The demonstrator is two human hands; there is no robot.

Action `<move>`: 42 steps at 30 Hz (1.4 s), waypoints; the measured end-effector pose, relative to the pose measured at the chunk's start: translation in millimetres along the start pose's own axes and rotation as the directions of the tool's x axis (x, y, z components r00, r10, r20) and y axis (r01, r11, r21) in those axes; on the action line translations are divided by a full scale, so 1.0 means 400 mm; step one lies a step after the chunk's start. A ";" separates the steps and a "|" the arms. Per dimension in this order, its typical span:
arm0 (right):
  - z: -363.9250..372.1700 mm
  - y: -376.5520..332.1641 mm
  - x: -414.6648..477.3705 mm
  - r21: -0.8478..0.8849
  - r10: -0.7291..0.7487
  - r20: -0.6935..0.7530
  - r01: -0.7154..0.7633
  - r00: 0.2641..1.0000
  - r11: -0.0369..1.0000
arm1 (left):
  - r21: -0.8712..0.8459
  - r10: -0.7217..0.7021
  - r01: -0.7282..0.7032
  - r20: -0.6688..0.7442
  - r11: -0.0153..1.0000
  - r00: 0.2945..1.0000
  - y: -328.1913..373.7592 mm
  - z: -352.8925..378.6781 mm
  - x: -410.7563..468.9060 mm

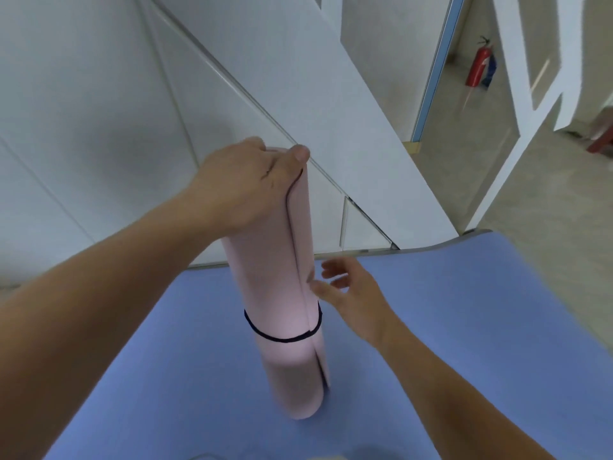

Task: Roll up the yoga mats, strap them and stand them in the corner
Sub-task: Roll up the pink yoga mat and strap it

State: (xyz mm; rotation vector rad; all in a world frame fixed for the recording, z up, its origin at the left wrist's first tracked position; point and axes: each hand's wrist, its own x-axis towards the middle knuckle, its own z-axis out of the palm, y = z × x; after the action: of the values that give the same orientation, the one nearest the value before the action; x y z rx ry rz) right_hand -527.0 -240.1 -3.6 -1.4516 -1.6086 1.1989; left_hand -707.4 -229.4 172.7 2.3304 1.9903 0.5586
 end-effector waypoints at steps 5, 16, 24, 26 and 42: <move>-0.015 -0.156 -0.027 -0.374 -0.214 -0.083 0.169 0.973 0.912 | -0.038 -0.143 0.147 0.090 0.988 0.986 0.015 -0.017 0.044; -0.008 -0.198 0.005 -0.721 -0.627 -0.282 0.271 0.726 0.637 | 0.035 -0.119 0.116 0.118 0.993 0.986 0.039 0.004 0.038; 0.035 -0.129 -0.002 -0.794 -0.748 -0.276 0.294 0.604 0.531 | -0.038 -0.104 0.112 0.180 0.993 0.978 0.033 0.000 0.038; 0.036 -0.137 -0.004 -0.784 -0.711 -0.216 0.315 0.669 0.535 | -0.001 -0.124 0.126 0.178 0.992 0.976 0.027 -0.001 0.036; 0.123 0.111 0.021 0.213 0.560 0.046 -0.556 0.827 0.803 | -0.189 -0.051 0.079 0.145 0.979 0.988 -0.037 -0.011 -0.012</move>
State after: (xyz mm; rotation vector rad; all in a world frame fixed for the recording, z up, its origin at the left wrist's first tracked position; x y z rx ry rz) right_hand -556.3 -243.0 -63.5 -1.8458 -1.0036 1.6194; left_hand -723.4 -232.1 171.9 2.1202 1.8523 0.5431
